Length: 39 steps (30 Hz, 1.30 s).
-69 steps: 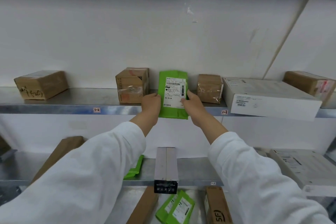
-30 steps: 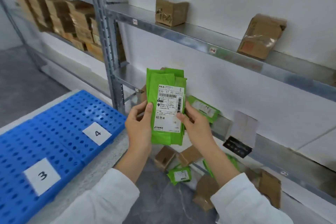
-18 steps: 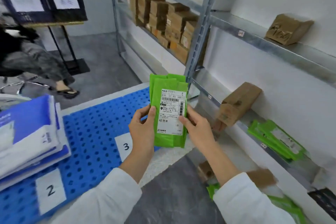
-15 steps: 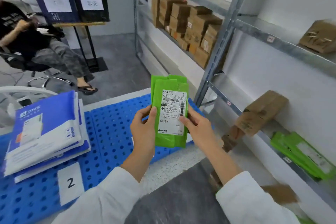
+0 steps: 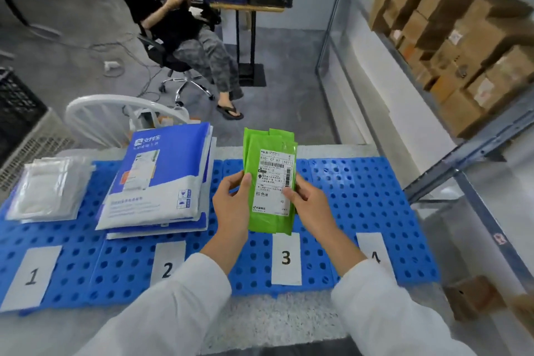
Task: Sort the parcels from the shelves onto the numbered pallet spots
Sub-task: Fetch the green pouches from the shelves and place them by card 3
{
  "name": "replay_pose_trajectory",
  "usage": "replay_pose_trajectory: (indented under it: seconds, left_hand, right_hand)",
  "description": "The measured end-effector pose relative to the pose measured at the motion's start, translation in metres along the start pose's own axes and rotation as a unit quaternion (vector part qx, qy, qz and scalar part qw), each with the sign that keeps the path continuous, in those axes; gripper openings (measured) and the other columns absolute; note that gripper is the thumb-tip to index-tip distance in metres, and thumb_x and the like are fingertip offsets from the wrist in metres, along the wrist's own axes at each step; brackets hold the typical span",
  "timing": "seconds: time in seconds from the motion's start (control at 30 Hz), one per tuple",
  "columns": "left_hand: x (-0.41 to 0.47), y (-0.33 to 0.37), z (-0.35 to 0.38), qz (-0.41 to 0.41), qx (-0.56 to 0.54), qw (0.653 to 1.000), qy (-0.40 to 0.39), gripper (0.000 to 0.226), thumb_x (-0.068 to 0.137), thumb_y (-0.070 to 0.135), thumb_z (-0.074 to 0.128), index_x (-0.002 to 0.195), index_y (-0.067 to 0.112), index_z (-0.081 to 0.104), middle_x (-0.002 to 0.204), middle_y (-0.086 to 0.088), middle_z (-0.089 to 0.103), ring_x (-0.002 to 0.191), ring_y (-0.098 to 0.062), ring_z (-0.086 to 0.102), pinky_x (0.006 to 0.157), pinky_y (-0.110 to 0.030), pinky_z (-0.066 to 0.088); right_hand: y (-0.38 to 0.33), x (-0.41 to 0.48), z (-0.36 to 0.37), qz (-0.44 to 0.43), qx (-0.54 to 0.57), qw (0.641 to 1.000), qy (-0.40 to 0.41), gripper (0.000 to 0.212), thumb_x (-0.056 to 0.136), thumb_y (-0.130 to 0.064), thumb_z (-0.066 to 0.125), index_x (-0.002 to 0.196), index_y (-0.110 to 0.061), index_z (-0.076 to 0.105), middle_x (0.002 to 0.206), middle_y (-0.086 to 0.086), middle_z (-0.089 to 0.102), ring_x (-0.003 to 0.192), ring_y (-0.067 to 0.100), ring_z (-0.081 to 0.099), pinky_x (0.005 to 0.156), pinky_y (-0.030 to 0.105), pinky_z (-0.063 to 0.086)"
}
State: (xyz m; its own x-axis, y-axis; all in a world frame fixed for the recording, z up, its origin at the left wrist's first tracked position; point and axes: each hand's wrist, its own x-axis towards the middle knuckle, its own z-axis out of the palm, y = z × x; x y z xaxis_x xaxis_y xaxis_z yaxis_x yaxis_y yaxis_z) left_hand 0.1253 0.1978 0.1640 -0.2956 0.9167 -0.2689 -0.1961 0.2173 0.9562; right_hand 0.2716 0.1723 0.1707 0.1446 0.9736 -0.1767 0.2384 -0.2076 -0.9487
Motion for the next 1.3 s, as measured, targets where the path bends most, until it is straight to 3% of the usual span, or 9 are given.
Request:
replay_pose_trajectory:
  seconds: [0.1,0.3,0.4,0.53,0.63,0.73,0.87,1.03,1.3]
  left_hand:
    - [0.024,-0.014,0.014,-0.014,0.024,0.999,0.04,0.012,0.092,0.023,0.064,0.102,0.019,0.067,0.102,0.002,0.069,0.089,-0.006,0.065,0.067,-0.012,0.05]
    - [0.061,-0.047,0.031,-0.045,0.077,0.992,0.092,0.011,0.092,0.028,0.064,0.101,0.023,0.067,0.102,0.003,0.07,0.096,-0.013,0.066,0.083,-0.031,0.056]
    - [0.077,-0.061,0.03,-0.055,0.097,0.988,0.106,0.014,0.093,0.026,0.063,0.104,0.019,0.068,0.101,0.002,0.07,0.091,-0.011,0.066,0.071,-0.02,0.052]
    - [0.095,-0.083,0.023,-0.096,0.126,0.983,0.095,0.018,0.092,0.028,0.063,0.106,0.018,0.068,0.1,0.003,0.071,0.093,-0.012,0.067,0.075,-0.025,0.054]
    - [0.106,-0.097,0.022,-0.109,0.14,0.981,0.08,0.017,0.093,0.025,0.063,0.107,0.017,0.068,0.102,0.003,0.07,0.089,-0.006,0.064,0.065,-0.011,0.049]
    - [0.115,-0.105,0.025,-0.116,0.148,0.98,0.066,0.019,0.094,0.024,0.061,0.11,0.015,0.067,0.101,0.005,0.067,0.084,0.001,0.06,0.055,-0.001,0.043]
    - [0.126,-0.113,0.024,-0.139,0.146,0.978,0.061,0.022,0.095,0.026,0.059,0.114,0.017,0.065,0.103,0.006,0.066,0.086,0.001,0.059,0.054,-0.004,0.045]
    - [0.137,-0.117,0.016,-0.123,0.184,0.974,0.056,0.019,0.094,0.019,0.059,0.112,0.02,0.066,0.108,0.004,0.066,0.09,-0.002,0.06,0.062,-0.007,0.042]
    - [0.155,-0.124,0.014,-0.073,0.233,0.97,0.004,0.026,0.091,0.018,0.064,0.117,0.021,0.067,0.116,0.008,0.047,0.112,-0.016,0.05,0.095,-0.026,0.046]
  right_hand:
    - [0.015,0.035,0.0,0.025,0.003,0.999,-0.039,0.05,0.097,-0.017,0.057,0.144,-0.027,0.045,0.129,-0.011,0.063,0.11,0.001,0.061,0.096,0.026,0.052]
    - [0.046,0.093,0.0,0.051,-0.03,0.993,-0.104,0.051,0.097,-0.021,0.057,0.146,-0.025,0.043,0.131,-0.008,0.062,0.107,0.001,0.062,0.093,0.022,0.052]
    - [0.065,0.11,0.008,0.07,-0.034,0.988,-0.131,0.051,0.098,-0.022,0.056,0.146,-0.024,0.041,0.128,-0.008,0.063,0.105,0.003,0.063,0.091,0.022,0.053]
    - [0.091,0.12,0.023,0.107,-0.049,0.982,-0.149,0.053,0.098,-0.023,0.056,0.148,-0.024,0.039,0.133,-0.007,0.06,0.106,0.003,0.061,0.088,0.019,0.051]
    - [0.107,0.125,0.032,0.134,-0.07,0.979,-0.136,0.053,0.098,-0.021,0.056,0.148,-0.02,0.039,0.136,-0.004,0.058,0.114,0.009,0.06,0.084,0.014,0.049]
    - [0.115,0.13,0.038,0.14,-0.082,0.98,-0.113,0.05,0.098,-0.02,0.055,0.146,-0.021,0.042,0.136,-0.004,0.058,0.118,0.012,0.058,0.091,0.022,0.05]
    - [0.119,0.137,0.044,0.138,-0.161,0.973,-0.088,0.053,0.098,-0.027,0.056,0.148,-0.021,0.04,0.134,-0.001,0.054,0.115,0.017,0.055,0.094,0.03,0.048]
    - [0.121,0.139,0.057,0.119,-0.238,0.962,-0.054,0.054,0.097,-0.03,0.056,0.147,-0.016,0.039,0.124,0.004,0.041,0.123,0.02,0.031,0.101,0.021,0.027]
    - [0.118,0.15,0.069,0.084,-0.261,0.962,0.003,0.044,0.098,-0.026,0.055,0.139,-0.014,0.049,0.12,0.001,0.041,0.109,0.014,0.03,0.087,0.014,0.026]
